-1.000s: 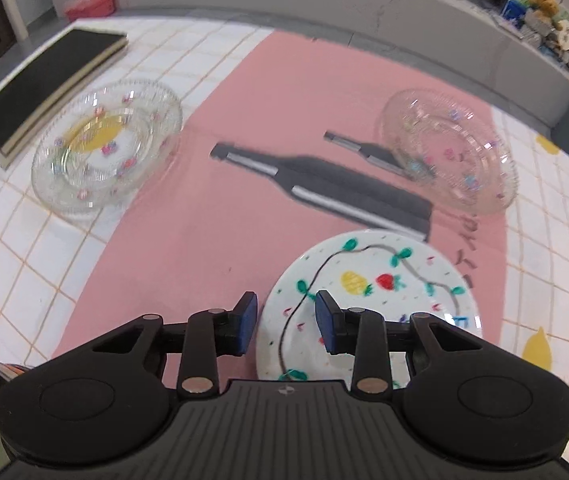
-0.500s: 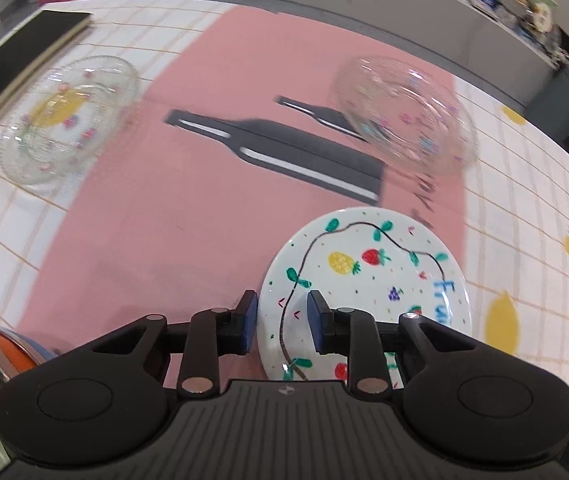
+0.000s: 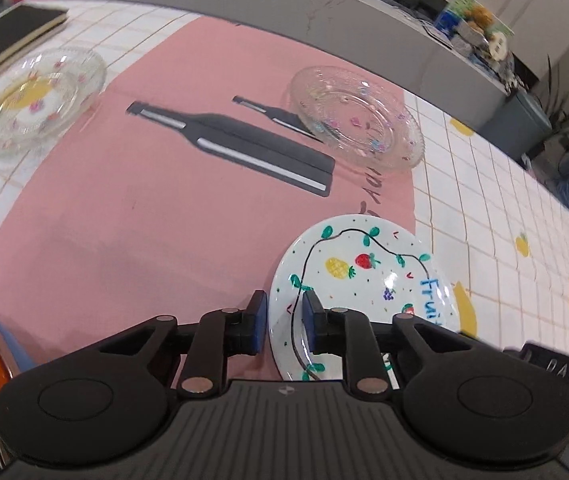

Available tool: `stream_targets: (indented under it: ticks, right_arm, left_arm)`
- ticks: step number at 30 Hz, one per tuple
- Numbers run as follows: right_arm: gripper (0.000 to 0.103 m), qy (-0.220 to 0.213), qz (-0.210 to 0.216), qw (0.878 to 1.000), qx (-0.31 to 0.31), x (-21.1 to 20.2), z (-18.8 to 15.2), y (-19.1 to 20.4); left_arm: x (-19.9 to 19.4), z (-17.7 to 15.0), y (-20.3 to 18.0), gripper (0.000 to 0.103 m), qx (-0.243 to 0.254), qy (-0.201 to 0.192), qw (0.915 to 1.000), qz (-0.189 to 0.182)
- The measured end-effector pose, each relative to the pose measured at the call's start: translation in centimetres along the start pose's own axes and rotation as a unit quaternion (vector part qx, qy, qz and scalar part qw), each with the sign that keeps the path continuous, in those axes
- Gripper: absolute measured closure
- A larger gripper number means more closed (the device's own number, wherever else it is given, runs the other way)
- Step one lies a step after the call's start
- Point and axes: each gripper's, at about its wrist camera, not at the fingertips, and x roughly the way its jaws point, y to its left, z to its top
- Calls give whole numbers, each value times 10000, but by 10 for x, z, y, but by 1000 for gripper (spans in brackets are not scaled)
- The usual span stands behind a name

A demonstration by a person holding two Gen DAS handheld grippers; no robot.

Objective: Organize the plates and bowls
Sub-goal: 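Move the left gripper to the rim of the white 'Fruity' plate, then close the left gripper on the white plate rim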

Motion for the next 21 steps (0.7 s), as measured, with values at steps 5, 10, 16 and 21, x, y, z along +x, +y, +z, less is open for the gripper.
stream_targets:
  ticks: [5,10,16,21]
  right_arm:
    - [70,-215,351,9991,57,-1,-5,-6]
    - [71,-253,552,9981,41,-1,-6,-12]
    - [71,-207,797,9965,136,3,-3,-20]
    - [71,-229,1126,9926,396,6,-2,-32]
  left_arm:
    - [-1,-7,-3,73,200,-249,9995,34]
    - [0,-12,2,57,173,-461,9980,-399]
    - [1,-14,5,59,22,-692,9966,-441]
    - [2,-19,10,78,-21,-935,9946,-455]
